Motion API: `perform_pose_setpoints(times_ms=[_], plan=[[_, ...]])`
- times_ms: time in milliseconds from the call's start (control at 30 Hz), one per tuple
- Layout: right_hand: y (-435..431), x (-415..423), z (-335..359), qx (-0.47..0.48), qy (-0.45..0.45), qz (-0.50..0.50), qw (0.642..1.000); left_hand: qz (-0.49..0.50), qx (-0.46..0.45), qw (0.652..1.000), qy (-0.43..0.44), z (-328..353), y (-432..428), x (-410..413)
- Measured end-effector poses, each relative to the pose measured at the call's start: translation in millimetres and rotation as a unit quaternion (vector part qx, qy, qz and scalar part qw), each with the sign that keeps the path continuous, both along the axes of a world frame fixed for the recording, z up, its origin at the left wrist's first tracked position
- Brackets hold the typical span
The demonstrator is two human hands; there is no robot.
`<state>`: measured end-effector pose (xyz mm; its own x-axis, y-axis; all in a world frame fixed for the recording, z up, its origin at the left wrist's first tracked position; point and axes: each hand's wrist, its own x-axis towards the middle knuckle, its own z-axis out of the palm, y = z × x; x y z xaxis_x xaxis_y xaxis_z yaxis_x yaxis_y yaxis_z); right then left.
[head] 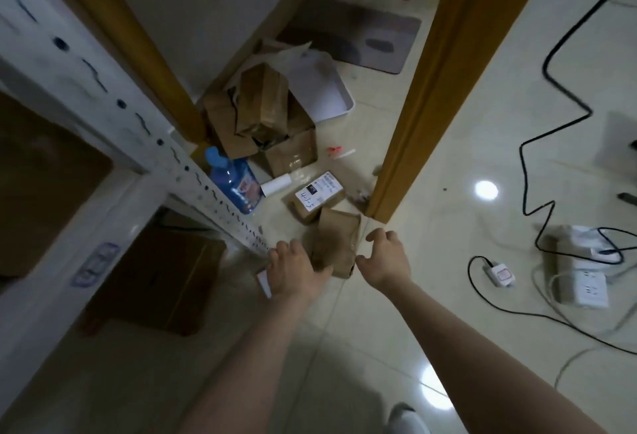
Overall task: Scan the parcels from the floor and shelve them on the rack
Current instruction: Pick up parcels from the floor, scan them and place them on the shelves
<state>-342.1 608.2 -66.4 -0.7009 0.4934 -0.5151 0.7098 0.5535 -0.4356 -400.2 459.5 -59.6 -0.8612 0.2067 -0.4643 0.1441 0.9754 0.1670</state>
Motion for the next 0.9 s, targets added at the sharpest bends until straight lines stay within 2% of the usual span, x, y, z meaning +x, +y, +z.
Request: perform_pose_setpoints(times_ms=[167, 300, 500, 600, 733, 900], plan=[[22, -13, -91, -0.013, -0.005, 0.0, 1.0, 0.045, 0.04, 0.997, -0.038, -108, 46, -5], [42, -18, -147, -0.012, 0.006, 0.008, 1.0, 0.069, 0.029, 0.996, -0.047, -184, 72, -8], [65, -24, -174, -0.027, 0.027, 0.005, 0.999, 0.082, 0.004, 0.996, -0.04, -243, 82, -10], [68, -20, -166, -0.024, 0.044, -0.002, 0.999, 0.113, 0.053, 0.992, -0.02, -238, 83, -7], [59, -13, -128, -0.05, 0.061, -0.048, 0.996, 0.209, 0.156, 0.962, -0.077, -194, 75, -2], [30, -8, -30, -0.101, 0.08, -0.102, 0.986, 0.374, 0.35, 0.851, -0.111, -89, 49, 0]])
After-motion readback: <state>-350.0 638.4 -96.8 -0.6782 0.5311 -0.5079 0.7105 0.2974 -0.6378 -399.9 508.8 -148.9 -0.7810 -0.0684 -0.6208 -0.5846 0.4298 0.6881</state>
